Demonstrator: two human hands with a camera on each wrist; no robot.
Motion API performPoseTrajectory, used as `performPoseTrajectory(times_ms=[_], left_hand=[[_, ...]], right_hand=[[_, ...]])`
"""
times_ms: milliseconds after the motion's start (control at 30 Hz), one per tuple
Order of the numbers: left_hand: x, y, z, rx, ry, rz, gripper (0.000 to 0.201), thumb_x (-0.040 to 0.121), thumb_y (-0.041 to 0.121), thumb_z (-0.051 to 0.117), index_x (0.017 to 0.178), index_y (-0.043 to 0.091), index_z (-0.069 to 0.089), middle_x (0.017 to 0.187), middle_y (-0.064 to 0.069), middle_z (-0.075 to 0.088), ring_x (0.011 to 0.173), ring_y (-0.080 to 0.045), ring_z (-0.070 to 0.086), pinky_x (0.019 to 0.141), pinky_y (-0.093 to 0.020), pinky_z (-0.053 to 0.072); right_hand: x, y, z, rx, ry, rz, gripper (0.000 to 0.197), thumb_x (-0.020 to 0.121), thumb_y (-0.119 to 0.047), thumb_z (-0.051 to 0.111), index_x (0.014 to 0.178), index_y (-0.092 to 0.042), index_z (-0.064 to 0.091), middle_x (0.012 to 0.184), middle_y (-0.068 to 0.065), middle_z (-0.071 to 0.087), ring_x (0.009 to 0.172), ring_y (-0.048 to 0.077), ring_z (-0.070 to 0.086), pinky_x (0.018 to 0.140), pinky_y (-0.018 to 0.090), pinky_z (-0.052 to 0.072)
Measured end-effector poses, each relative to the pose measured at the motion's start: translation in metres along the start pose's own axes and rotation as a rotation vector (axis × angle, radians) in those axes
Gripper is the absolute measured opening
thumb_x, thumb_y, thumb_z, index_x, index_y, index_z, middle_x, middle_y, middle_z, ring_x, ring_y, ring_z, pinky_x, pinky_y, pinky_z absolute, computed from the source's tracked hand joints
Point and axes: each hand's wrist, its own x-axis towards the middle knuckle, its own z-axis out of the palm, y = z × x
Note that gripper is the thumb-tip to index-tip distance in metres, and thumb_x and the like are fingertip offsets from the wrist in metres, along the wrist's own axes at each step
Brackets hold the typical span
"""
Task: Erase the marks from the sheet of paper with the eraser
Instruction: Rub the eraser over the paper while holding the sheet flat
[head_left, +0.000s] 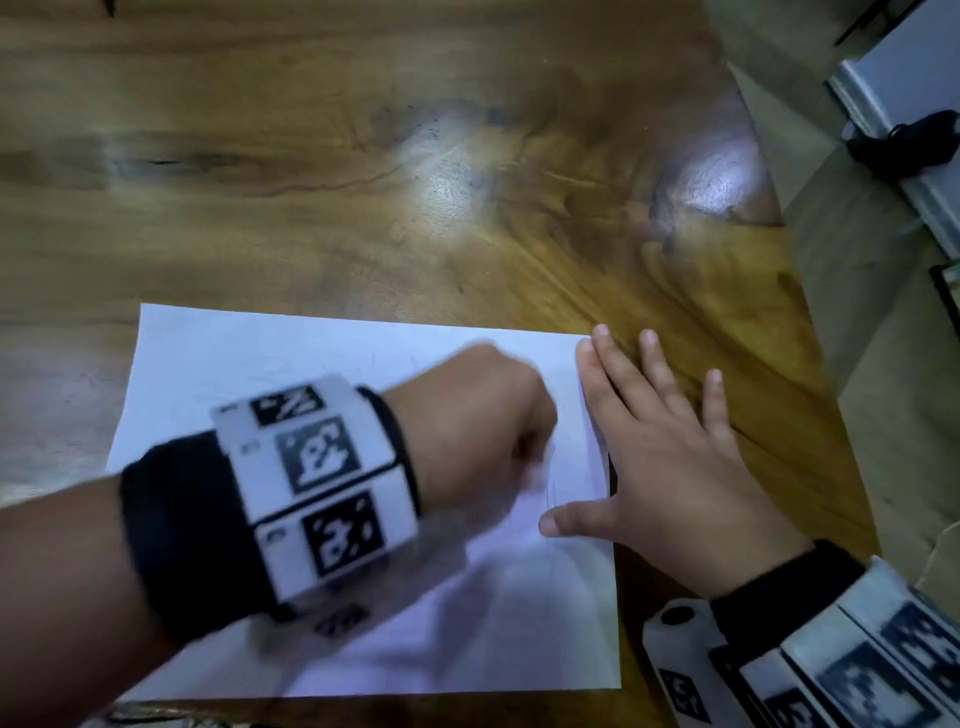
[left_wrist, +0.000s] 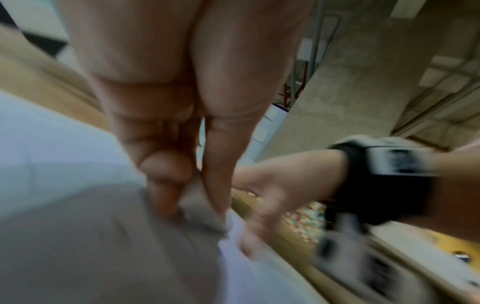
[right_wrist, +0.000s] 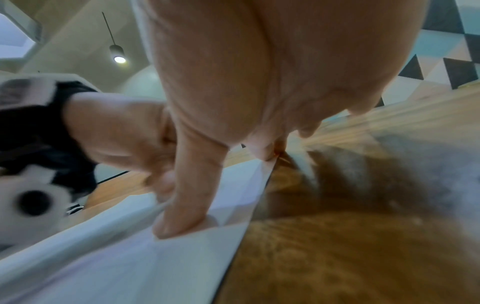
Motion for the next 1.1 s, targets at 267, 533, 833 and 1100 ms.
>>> performPoseTrajectory(times_ms=[267,533,833,1100], left_hand=[[0.032,-0.01,-0.028,-0.005,0.257,-0.142,0.01,0.072,0.021,0.07,0.077,0.012,0.07,0.08,-0.005,0.071,0.071,-0.017,0.055,0.053,-0.016,0.032],[0.012,0.002,-0.006,-0.067,0.004,-0.094,0.015,0.069,0.032,0.073,0.074,0.018,0.07,0.069,0.004,0.065,0.066,-0.012,0.054,0.062,-0.019,0.037],[0.017,0.011,-0.003,-0.008,0.044,-0.037,0.01,0.076,0.025,0.065,0.069,0.018,0.066,0.07,0.002,0.063,0.069,-0.014,0.052,0.062,-0.018,0.036],[0.032,0.002,-0.015,-0.009,0.217,-0.144,0.012,0.075,0.027,0.068,0.08,0.017,0.068,0.085,-0.001,0.07,0.073,-0.012,0.05,0.062,-0.019,0.032]], right_hand=[[-0.001,0.002,0.001,0.01,0.005,-0.003,0.127,0.062,-0.073,0.06,0.137,-0.032,-0.034,0.141,-0.021,-0.044,0.126,0.007,-0.044,0.107,0.047,-0.023],[-0.001,0.003,0.001,0.031,0.009,-0.014,0.127,0.062,-0.073,0.06,0.138,-0.033,-0.033,0.138,-0.023,-0.045,0.125,0.006,-0.045,0.106,0.047,-0.025],[0.001,0.004,0.003,0.025,0.011,-0.018,0.128,0.059,-0.075,0.059,0.137,-0.035,-0.034,0.139,-0.024,-0.045,0.125,0.006,-0.045,0.107,0.047,-0.023],[0.0,0.004,0.002,-0.009,-0.024,-0.014,0.141,0.049,-0.077,0.065,0.132,-0.032,-0.04,0.137,-0.021,-0.049,0.126,0.009,-0.047,0.107,0.049,-0.024]])
